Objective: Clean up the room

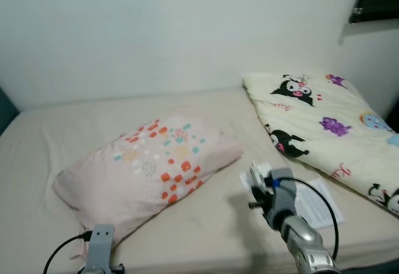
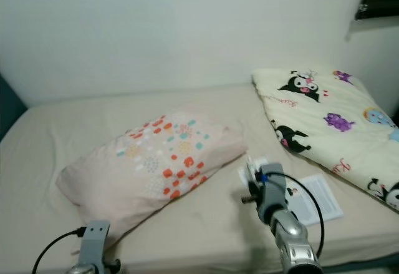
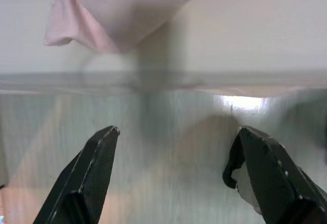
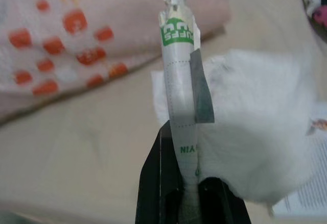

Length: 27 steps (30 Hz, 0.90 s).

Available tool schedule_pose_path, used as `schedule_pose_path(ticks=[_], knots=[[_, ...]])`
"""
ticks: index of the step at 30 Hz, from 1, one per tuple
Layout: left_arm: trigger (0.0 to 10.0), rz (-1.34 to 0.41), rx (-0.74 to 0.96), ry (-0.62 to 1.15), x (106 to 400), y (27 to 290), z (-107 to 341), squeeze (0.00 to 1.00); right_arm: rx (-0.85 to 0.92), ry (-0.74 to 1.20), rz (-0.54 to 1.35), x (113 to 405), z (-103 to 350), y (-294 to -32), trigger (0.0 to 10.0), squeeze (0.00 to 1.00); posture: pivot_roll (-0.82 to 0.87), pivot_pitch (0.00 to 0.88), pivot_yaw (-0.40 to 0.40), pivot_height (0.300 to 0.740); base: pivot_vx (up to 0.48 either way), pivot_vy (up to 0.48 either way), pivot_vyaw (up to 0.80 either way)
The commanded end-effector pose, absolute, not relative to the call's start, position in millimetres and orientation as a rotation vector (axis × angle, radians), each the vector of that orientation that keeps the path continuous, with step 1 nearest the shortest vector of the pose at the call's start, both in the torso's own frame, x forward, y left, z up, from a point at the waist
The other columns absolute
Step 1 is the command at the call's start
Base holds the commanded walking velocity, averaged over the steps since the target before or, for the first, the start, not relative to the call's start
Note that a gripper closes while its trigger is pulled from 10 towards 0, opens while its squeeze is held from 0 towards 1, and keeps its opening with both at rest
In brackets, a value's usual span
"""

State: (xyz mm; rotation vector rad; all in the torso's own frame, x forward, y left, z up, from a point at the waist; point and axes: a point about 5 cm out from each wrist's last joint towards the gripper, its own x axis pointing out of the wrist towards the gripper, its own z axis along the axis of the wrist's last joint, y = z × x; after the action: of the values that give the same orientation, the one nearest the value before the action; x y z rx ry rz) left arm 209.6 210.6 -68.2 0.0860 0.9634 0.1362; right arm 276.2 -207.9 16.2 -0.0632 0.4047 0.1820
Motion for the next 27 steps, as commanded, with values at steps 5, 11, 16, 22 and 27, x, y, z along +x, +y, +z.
schedule_pose_path(ticks=[5, 11, 16, 22, 27], knots=[[10.0, 0.101, 0.101, 0.998, 199, 211, -74, 0.0, -0.078, 0.485, 0.053, 262, -2, -229, 10.0, 0.0, -0.07, 0.0, 0.081, 0.72, 0.0, 0.0, 0.79], [10.0, 0.058, 0.121, 1.009, 197, 207, -76, 0.0, 0.045, 0.728, -0.22, 203, -48, -264, 10.0, 0.0, -0.07, 0.0, 0.082, 0.72, 0.0, 0.0, 0.78], [10.0, 0.041, 0.125, 1.014, 196, 205, -77, 0.0, 0.126, 0.796, -0.313, 177, -62, -270, 10.0, 0.0, -0.07, 0.0, 0.082, 0.72, 0.0, 0.0, 0.79], [10.0, 0.028, 0.097, 1.014, 194, 200, -79, 0.0, 0.18, 0.769, -0.376, 173, -61, -278, 10.0, 0.0, -0.09, 0.0, 0.083, 0.72, 0.0, 0.0, 0.79], [10.0, 0.028, 0.076, 1.01, 194, 198, -79, 0.0, 0.178, 0.764, -0.377, 177, -59, -280, 10.0, 0.0, -0.09, 0.0, 0.077, 0.72, 0.0, 0.0, 0.78]])
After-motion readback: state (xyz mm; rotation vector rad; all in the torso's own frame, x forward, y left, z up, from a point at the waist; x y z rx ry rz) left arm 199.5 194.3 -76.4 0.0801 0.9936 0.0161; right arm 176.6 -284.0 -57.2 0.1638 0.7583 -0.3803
